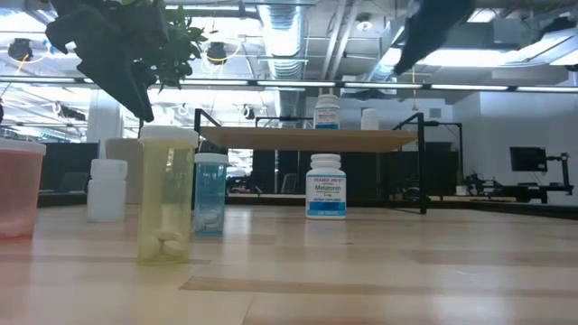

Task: Pick and place medicine bottles onto shelf by color
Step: Align the white and blue bottle with the other white and blue bottles on the shelf

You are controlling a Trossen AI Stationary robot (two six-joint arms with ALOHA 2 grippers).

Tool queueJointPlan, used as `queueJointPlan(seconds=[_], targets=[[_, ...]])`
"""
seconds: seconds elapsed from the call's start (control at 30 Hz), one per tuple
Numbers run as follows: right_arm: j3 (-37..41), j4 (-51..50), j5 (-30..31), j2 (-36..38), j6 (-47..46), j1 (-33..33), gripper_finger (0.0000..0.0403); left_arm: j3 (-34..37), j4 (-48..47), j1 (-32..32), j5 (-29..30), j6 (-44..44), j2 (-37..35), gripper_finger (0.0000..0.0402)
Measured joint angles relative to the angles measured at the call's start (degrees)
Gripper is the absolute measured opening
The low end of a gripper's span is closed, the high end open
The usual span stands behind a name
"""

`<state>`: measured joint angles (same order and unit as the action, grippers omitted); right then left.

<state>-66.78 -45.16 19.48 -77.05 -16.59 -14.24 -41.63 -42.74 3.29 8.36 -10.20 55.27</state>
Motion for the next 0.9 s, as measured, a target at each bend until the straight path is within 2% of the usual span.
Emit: queueJointPlan(seconds=[0.13, 0.27, 0.5, 0.67, 0.9], targets=[[0.00, 3.32, 0.11, -2.62, 3.05, 1.34, 0.0244, 0.00, 0.02, 0.00, 0.02, 0.00, 0.00, 0.0162], [0.00, 6.18, 1.41, -6.12, 1.79, 3.61, 0.0247, 0.00, 0.03, 0.00, 0.02, -0.02, 0.00, 0.0162], [-0.44, 8.74, -2.29, -13.12, 5.08, 5.88, 0.0285, 0.00, 0.01, 0.00, 0.02, -0.04, 0.00, 0.0162], [-4.12, 8.25, -2.03, -17.15, 11.97, 5.52, 0.0303, 0.00, 0.09, 0.00, 0.02, -0.07, 0.00, 0.0162], [-10.52, 4.54, -3.03, -21.71, 12.12, 4.06, 0.0303, 0.00, 0.11, 0.00, 0.67, -0.15, 0.00, 0.0162]])
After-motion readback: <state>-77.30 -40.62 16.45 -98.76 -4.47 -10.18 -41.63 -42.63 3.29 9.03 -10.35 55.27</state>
